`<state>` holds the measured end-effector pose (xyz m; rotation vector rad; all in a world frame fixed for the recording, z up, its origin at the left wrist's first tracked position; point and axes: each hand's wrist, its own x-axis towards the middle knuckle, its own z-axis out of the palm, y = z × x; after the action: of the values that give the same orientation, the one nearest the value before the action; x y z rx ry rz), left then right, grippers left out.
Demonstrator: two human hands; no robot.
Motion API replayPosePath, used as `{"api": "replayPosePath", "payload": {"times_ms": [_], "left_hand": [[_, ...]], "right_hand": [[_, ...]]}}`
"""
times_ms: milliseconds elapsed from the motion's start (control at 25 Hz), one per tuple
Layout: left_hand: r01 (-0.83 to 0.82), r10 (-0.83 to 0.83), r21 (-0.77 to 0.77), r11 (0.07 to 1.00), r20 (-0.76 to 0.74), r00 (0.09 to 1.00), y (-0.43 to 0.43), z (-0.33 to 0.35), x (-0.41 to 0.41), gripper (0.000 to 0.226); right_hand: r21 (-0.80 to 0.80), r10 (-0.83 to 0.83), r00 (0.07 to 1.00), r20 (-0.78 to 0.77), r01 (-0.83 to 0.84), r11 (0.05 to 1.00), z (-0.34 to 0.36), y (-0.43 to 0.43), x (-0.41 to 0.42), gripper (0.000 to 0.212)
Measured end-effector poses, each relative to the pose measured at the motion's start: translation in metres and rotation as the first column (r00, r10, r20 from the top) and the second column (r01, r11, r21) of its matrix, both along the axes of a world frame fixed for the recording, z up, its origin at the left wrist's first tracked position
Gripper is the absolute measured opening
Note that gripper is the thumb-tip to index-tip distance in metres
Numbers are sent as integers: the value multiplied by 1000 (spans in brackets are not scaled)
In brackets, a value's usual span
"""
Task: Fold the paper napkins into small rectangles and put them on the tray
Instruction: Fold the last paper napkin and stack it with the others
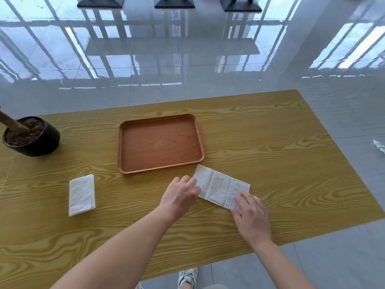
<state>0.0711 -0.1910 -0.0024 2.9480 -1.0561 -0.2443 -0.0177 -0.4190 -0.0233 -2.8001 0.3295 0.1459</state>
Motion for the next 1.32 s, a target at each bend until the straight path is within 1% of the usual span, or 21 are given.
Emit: {"api": "replayPosePath", "payload": {"times_ms": [120, 200, 320, 480, 640, 760, 840, 920, 1000, 1080, 1200, 1320], "left_hand": [[122, -125, 63, 991, 42, 991, 4, -2, 0, 24], [132, -136, 53, 990, 86, 987, 14, -5, -5, 25], [106, -107, 14, 994, 146, 983, 41, -14, -26, 26], [26, -18, -38, 999, 202, 979, 94, -23, -66, 23], [-144, 154, -68, 987, 189, 970, 130, -25, -94, 27], [-237, 253, -115, 965, 153, 955, 144, -28, -111, 21], [-316, 341, -182, 931, 128, 931, 147, -28, -116, 12], [-363, 396, -245, 899, 101, 913, 140, -29, -116, 4], [-363, 386, -239, 901, 53, 921, 127, -33, -114, 27], [-394, 398, -184, 901, -17, 917, 117, -37, -113, 45], [-446, 441, -130, 886, -64, 895, 116, -42, -117, 57], [-427, 423, -112, 897, -59, 904, 120, -46, -120, 59]], "right_hand": [[0, 35, 999, 0, -35, 999, -4, 1, -3, 36], [-11, 90, 996, -5, -90, 996, -6, 6, -5, 38], [-27, 193, 981, 2, -192, 981, -5, 22, -4, 40], [-14, 334, 943, -17, -334, 942, -4, 58, 8, 42], [16, 428, 904, -1, -428, 904, -3, 94, 18, 39], [57, 465, 885, -2, -464, 884, -2, 108, 17, 34], [83, 425, 904, 53, -428, 900, -1, 108, 15, 31], [104, 302, 948, 100, -312, 944, 0, 104, 12, 32], [118, 148, 986, 74, -156, 981, 3, 100, 12, 28], [126, 31, 999, -20, -28, 992, 5, 99, 13, 26], [89, -24, 993, -118, 35, 995, 6, 104, 15, 27], [112, -39, 986, -163, 58, 992, 4, 112, 18, 21]]}}
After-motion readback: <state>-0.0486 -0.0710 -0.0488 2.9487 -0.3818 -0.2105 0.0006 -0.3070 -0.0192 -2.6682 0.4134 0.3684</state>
